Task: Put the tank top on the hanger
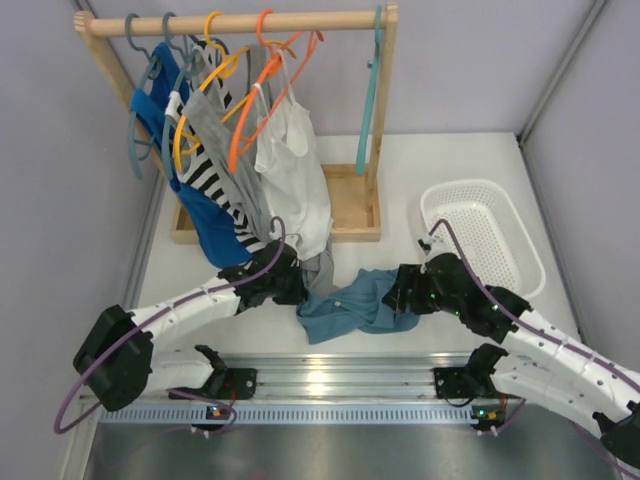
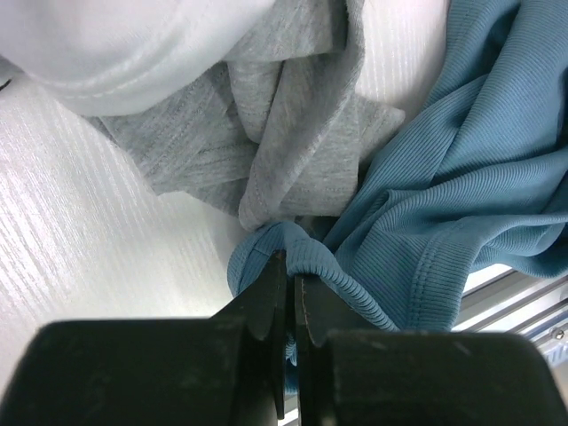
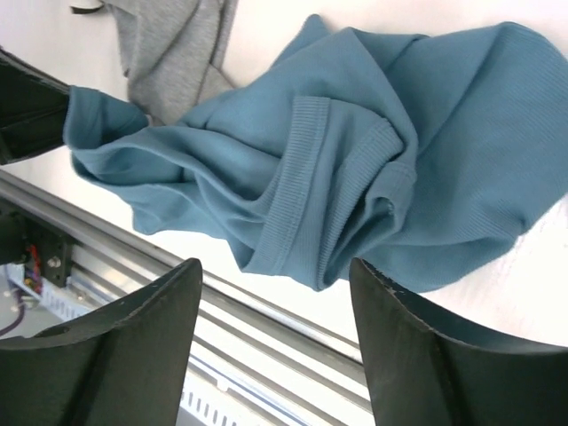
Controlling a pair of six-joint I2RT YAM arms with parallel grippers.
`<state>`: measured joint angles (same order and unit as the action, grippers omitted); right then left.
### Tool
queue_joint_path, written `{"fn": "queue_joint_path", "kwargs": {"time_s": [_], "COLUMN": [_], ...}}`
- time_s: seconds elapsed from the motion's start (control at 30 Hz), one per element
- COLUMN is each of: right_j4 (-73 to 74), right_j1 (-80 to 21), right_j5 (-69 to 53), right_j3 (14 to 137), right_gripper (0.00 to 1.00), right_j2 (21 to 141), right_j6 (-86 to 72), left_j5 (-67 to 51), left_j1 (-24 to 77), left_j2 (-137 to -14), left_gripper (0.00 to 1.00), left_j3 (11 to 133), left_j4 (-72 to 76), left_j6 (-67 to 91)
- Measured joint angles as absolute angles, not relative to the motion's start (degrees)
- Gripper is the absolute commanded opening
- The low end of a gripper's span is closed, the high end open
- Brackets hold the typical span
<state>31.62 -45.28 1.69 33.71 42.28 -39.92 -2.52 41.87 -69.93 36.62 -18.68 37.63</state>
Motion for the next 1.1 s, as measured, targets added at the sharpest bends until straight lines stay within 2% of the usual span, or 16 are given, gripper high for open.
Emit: {"fn": "queue_joint_path", "kwargs": {"time_s": [0.07,0.17,0.27,0.37,0.77,0.97,1.1], "right_j4": [32.4,33.5,34.3,34.4,35.6,35.6,35.4], "right_j1": [-45.3,-45.3,-45.3,-45.3,-45.3,-45.3,-45.3], "right_j5": [2.6,4.3,5.4,6.0,6.7,6.9,6.9], "right_j3": [33.7,33.8,34.3,35.3,37.8,38.1,38.5], "right_gripper": [0.71,0.73,0.74,0.76,0.77,0.77,0.77], "right_j2": [42.5,42.6,43.0,43.8,44.4,45.5,46.8], "right_j6": [-40.2,-40.6,-40.8,-40.8,-40.5,-40.4,-40.0], "left_j5": [-2.5,-2.5,-2.2,-1.8,-3.6,-5.0,-3.4], "left_j1": [41.9,41.9,41.9,41.9,41.8,41.8,41.8], "left_j2": [-69.9,-69.9,-69.6,-67.6,-56.5,-56.8,-62.6], "left_gripper": [0.02,0.24,0.41,0.47,0.49,0.52,0.54], "left_j3": [36.7,37.5,39.4,40.8,51.8,73.5,90.7], "left_j4": [-18.6,-19.4,-20.7,-22.5,-34.6,-40.4,-40.0], "left_j6": [37.6,37.3,36.3,35.4,31.2,25.5,22.2]}}
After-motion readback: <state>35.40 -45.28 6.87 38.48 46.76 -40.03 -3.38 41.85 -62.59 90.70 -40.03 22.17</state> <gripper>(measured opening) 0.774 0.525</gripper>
